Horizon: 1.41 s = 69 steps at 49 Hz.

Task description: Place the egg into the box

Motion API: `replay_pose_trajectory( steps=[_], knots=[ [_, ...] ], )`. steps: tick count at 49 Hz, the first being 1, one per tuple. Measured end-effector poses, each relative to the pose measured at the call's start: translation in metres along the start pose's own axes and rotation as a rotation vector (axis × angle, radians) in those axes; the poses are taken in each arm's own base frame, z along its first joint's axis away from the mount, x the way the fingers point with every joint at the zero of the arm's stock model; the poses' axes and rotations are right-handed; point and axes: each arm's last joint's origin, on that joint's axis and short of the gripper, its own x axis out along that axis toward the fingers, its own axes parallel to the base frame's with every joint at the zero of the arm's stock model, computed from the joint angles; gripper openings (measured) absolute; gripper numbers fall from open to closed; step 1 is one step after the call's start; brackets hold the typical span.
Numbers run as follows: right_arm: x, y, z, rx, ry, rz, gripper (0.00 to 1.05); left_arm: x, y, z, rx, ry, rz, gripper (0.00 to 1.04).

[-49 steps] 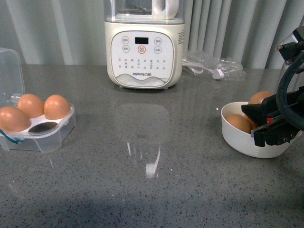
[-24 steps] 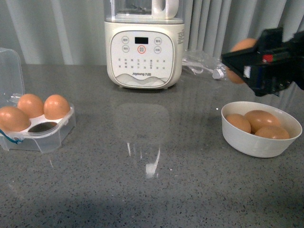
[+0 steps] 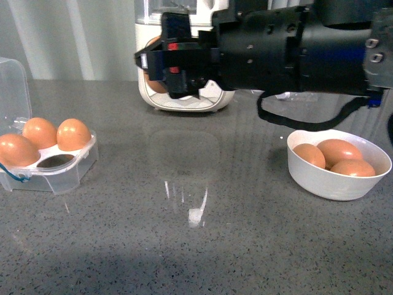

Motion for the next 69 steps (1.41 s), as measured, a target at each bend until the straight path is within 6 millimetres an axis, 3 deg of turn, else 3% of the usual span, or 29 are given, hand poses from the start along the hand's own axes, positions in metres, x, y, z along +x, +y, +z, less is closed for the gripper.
replay_pose_trajectory(
  steps=[19, 41, 54, 69],
  knots=[
    [0.038, 0.003, 0.004, 0.068, 0.071, 0.178, 0.43, 0.000, 0.000, 0.000, 0.000, 0.000, 0.000, 0.98],
    [0.080, 0.007, -0.015, 0.103, 0.144, 0.294, 0.43, 0.000, 0.000, 0.000, 0.000, 0.000, 0.000, 0.98],
    [0.089, 0.008, -0.023, 0.095, 0.174, 0.325, 0.43, 0.000, 0.000, 0.000, 0.000, 0.000, 0.000, 0.98],
    [0.104, 0.010, -0.020, 0.046, 0.186, 0.351, 0.43, 0.000, 0.000, 0.000, 0.000, 0.000, 0.000, 0.98]
  ],
)
